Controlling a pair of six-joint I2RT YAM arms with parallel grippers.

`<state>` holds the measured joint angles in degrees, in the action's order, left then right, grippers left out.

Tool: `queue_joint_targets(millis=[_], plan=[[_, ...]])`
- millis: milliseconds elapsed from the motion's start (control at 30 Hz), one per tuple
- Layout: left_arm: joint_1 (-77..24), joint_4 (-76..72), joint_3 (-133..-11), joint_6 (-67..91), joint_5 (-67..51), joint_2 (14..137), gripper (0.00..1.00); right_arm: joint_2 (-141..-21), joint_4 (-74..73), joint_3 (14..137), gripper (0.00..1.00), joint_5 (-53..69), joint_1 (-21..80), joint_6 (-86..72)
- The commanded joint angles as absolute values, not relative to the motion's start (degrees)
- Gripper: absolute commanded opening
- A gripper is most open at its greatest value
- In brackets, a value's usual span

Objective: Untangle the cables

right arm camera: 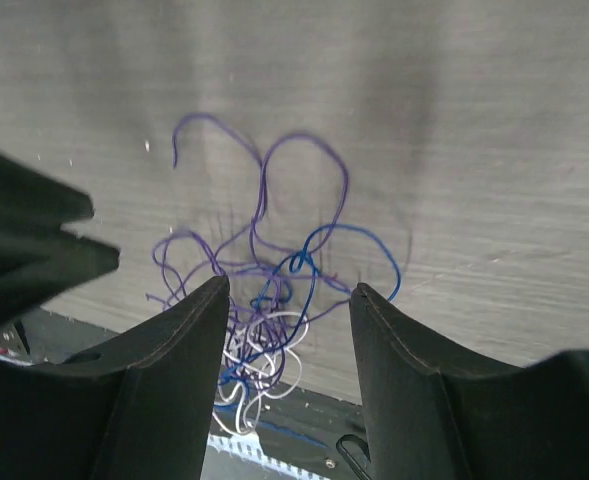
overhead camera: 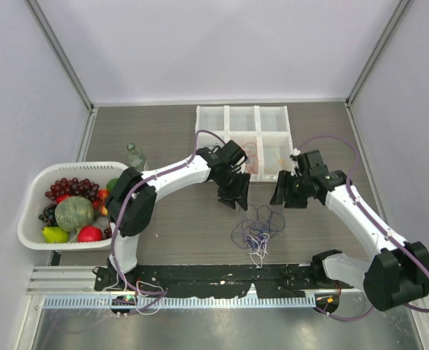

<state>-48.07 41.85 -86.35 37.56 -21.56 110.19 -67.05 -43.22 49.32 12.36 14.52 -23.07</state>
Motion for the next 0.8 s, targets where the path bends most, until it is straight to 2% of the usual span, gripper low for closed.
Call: queue_joint_targets(millis=[0, 167, 400, 433, 567, 667, 733, 767], plan=[[-50.01, 42.01, -89.47, 34.45, -21.98, 112.32, 0.49, -60.39, -42.54, 45.71, 0.57, 16.61, 16.17, -25.39], [-50.62, 41.57, -89.91, 33.93, -21.53, 115.22, 0.41, -58.88, -44.29, 46.93, 0.56, 16.17, 16.52, -25.23], [-54.22, 41.58, -88.25, 34.01, -22.15, 116.19, 0.43, -58.54, -45.88, 48.43, 0.56, 15.21, 16.52, -24.17], [-54.49, 41.31, -87.81, 33.93, -21.97, 116.37, 0.41, -58.54, -45.7, 48.43, 0.56, 15.38, 16.52, -24.34], [-54.67, 43.67, -89.9, 32.18, -18.12, 116.46, 0.14, -59.85, -45.61, 48.34, 0.56, 16.69, 16.52, -24.08], [-54.67, 46.48, -94.03, 29.45, -14.51, 114.18, 0.08, -60.47, -44.13, 47.99, 0.57, 20.03, 17.48, -23.47], [-54.67, 48.33, -95.79, 27.52, -13.63, 111.81, 0.0, -61.34, -41.85, 47.38, 0.62, 22.31, 19.58, -23.82], [-54.67, 48.69, -96.24, 27.16, -13.45, 110.32, 0.0, -62.39, -40.97, 47.2, 0.65, 22.5, 20.56, -23.99]])
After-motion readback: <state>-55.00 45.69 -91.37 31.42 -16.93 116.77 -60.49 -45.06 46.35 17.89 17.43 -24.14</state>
